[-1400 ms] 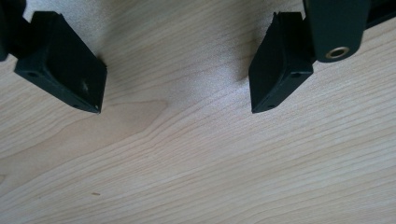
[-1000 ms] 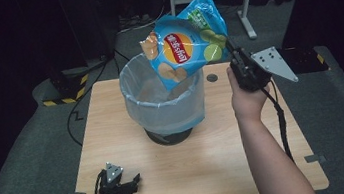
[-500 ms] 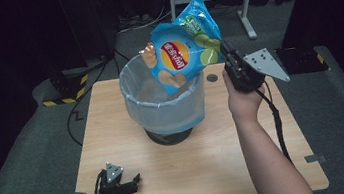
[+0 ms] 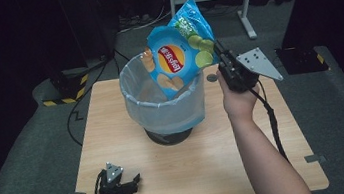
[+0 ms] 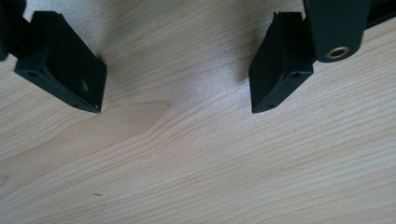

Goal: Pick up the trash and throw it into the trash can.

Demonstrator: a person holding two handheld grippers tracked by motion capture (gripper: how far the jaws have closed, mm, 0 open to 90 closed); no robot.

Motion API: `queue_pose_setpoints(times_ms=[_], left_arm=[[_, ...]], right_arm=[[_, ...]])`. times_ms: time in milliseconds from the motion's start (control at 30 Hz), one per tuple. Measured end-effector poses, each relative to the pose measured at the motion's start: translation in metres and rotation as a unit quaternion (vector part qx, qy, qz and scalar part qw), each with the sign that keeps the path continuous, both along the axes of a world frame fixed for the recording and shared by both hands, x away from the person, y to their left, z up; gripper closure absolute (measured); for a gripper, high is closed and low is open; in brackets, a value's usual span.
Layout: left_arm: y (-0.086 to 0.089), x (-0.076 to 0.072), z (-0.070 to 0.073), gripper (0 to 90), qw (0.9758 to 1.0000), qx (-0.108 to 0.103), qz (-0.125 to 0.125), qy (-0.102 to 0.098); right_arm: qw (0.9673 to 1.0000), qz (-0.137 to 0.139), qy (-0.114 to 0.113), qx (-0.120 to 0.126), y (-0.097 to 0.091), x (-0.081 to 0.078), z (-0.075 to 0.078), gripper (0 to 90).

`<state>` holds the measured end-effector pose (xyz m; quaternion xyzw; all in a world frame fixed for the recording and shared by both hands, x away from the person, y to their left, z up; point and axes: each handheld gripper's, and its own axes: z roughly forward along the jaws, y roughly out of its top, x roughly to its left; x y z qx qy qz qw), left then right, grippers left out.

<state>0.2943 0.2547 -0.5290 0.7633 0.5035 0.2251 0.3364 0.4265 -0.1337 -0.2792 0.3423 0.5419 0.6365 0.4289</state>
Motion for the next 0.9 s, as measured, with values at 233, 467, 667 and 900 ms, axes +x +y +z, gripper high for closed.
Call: queue_pose_setpoints(times_ms=[233, 467, 667, 900], left_arm=[[0.0000, 0.0000, 0.0000, 19.2, 1.0000, 0.000, 0.000, 0.000], [0.0001, 0.0000, 0.0000, 19.1, 1.0000, 0.000, -0.001, 0.000], [0.0000, 0.0000, 0.0000, 19.2, 1.0000, 0.000, -0.001, 0.000], [-0.0001, 0.0000, 0.0000, 19.2, 1.0000, -0.001, -0.002, 0.000]], right_arm=[[1.0000, 0.006, -0.001, 0.000, 0.0059, 0.0005, 0.0010, 85.4], [0.9999, 0.012, 0.006, 0.007, 0.0094, 0.0013, 0.0012, 73.9], [0.9997, 0.017, 0.013, 0.008, 0.0092, 0.0014, 0.0007, 73.0], [0.9994, 0.023, 0.026, 0.007, 0.0067, 0.0005, -0.0032, 70.1]])
